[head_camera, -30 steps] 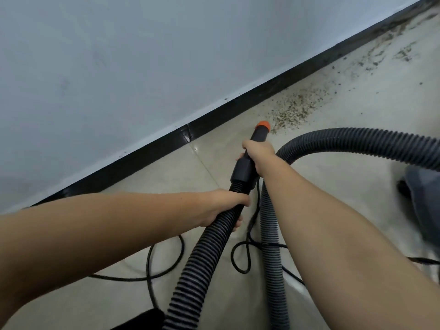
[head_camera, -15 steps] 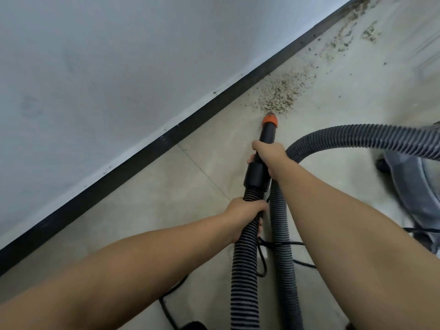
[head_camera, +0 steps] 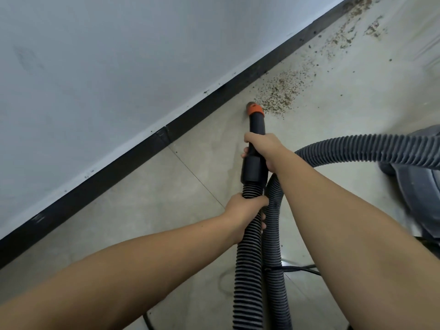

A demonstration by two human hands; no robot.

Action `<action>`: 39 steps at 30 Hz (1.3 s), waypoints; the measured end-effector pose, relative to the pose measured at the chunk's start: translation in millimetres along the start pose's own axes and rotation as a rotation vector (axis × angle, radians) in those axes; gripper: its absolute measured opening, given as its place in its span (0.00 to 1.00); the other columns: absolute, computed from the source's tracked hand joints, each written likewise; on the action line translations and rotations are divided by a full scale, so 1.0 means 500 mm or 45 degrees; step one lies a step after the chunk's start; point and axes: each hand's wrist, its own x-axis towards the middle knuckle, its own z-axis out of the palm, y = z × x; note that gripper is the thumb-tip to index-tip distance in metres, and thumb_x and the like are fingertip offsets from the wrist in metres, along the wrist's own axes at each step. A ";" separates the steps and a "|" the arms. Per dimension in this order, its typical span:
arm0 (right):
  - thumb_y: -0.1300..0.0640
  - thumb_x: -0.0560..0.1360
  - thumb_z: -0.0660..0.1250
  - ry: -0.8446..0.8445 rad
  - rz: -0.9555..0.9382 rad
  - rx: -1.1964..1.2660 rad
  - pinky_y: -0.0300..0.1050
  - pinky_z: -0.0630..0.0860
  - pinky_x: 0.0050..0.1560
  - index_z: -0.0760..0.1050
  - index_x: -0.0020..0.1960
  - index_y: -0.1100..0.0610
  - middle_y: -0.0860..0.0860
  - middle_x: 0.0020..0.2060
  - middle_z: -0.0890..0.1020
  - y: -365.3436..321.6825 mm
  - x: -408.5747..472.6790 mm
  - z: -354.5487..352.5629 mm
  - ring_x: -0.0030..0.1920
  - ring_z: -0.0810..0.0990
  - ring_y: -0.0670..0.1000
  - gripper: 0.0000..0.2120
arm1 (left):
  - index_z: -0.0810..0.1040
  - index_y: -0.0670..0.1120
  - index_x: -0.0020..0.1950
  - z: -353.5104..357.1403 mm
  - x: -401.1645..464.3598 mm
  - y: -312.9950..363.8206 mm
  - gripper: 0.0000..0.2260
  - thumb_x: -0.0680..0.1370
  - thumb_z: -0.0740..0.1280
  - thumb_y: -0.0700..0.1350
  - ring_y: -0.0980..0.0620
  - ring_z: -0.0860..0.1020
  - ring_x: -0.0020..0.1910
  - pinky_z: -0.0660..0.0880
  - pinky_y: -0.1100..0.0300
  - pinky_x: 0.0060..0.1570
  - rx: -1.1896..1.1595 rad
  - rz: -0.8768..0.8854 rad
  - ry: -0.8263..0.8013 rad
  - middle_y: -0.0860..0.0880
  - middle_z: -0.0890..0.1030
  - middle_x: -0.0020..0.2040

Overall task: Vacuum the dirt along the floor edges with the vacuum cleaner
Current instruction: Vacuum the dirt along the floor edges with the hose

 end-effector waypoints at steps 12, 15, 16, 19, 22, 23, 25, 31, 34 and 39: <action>0.63 0.72 0.65 0.154 0.041 0.114 0.42 0.77 0.28 0.69 0.49 0.62 0.56 0.28 0.77 0.036 -0.015 -0.080 0.22 0.78 0.51 0.07 | 0.73 0.41 0.43 0.039 -0.009 -0.015 0.05 0.75 0.68 0.41 0.52 0.73 0.22 0.73 0.63 0.25 0.089 -0.072 -0.071 0.45 0.74 0.31; 0.63 0.72 0.65 0.222 0.041 0.154 0.44 0.77 0.30 0.68 0.49 0.61 0.56 0.28 0.77 0.033 -0.004 -0.078 0.22 0.78 0.51 0.08 | 0.73 0.41 0.41 0.035 0.000 -0.003 0.06 0.75 0.68 0.41 0.51 0.73 0.24 0.73 0.61 0.27 0.089 -0.083 -0.057 0.45 0.74 0.31; 0.63 0.72 0.65 0.239 0.037 0.164 0.45 0.77 0.31 0.68 0.50 0.62 0.56 0.28 0.76 0.030 -0.001 -0.076 0.22 0.78 0.51 0.09 | 0.73 0.41 0.40 0.034 0.003 0.000 0.06 0.75 0.68 0.41 0.51 0.73 0.24 0.73 0.61 0.28 0.077 -0.083 -0.049 0.46 0.74 0.31; 0.63 0.72 0.65 0.238 0.030 0.130 0.42 0.77 0.27 0.67 0.53 0.62 0.56 0.29 0.77 0.017 0.007 -0.064 0.20 0.78 0.51 0.11 | 0.73 0.41 0.39 0.030 0.007 0.006 0.06 0.75 0.67 0.40 0.51 0.72 0.23 0.73 0.61 0.28 0.027 -0.062 -0.037 0.46 0.73 0.29; 0.64 0.73 0.64 0.164 0.025 0.078 0.40 0.75 0.22 0.67 0.55 0.63 0.57 0.30 0.76 -0.006 0.014 -0.046 0.19 0.77 0.51 0.12 | 0.73 0.41 0.41 0.028 0.010 0.015 0.06 0.75 0.67 0.40 0.51 0.72 0.22 0.72 0.62 0.26 -0.036 -0.033 -0.025 0.45 0.74 0.30; 0.65 0.73 0.64 0.139 0.021 0.059 0.40 0.75 0.22 0.67 0.55 0.64 0.57 0.30 0.76 -0.013 0.017 -0.038 0.19 0.76 0.51 0.12 | 0.73 0.41 0.42 0.026 0.012 0.019 0.05 0.75 0.67 0.40 0.51 0.72 0.22 0.72 0.62 0.26 -0.057 -0.020 -0.017 0.45 0.73 0.30; 0.65 0.73 0.63 0.103 0.013 0.023 0.40 0.76 0.23 0.67 0.55 0.63 0.57 0.30 0.76 -0.028 0.025 -0.023 0.19 0.76 0.51 0.12 | 0.72 0.41 0.43 0.020 0.016 0.028 0.05 0.75 0.67 0.40 0.50 0.72 0.22 0.72 0.61 0.27 -0.079 0.006 0.000 0.45 0.73 0.30; 0.64 0.74 0.63 0.016 -0.012 -0.060 0.40 0.77 0.25 0.66 0.53 0.62 0.57 0.30 0.76 -0.060 0.042 0.023 0.21 0.77 0.51 0.09 | 0.71 0.41 0.41 -0.006 0.033 0.055 0.05 0.75 0.67 0.39 0.50 0.71 0.21 0.71 0.61 0.25 -0.141 0.060 0.037 0.45 0.73 0.27; 0.64 0.74 0.63 -0.004 -0.015 -0.076 0.42 0.77 0.29 0.66 0.54 0.62 0.56 0.31 0.76 -0.070 0.053 0.032 0.24 0.77 0.52 0.10 | 0.71 0.41 0.43 -0.015 0.041 0.067 0.04 0.75 0.67 0.38 0.50 0.71 0.19 0.71 0.63 0.23 -0.178 0.071 0.049 0.45 0.72 0.27; 0.64 0.74 0.64 0.044 -0.006 -0.046 0.41 0.77 0.27 0.67 0.51 0.62 0.56 0.30 0.76 -0.051 0.053 0.013 0.21 0.76 0.51 0.08 | 0.72 0.42 0.43 -0.008 0.044 0.054 0.05 0.75 0.67 0.39 0.50 0.72 0.21 0.71 0.62 0.26 -0.119 0.010 -0.007 0.45 0.73 0.29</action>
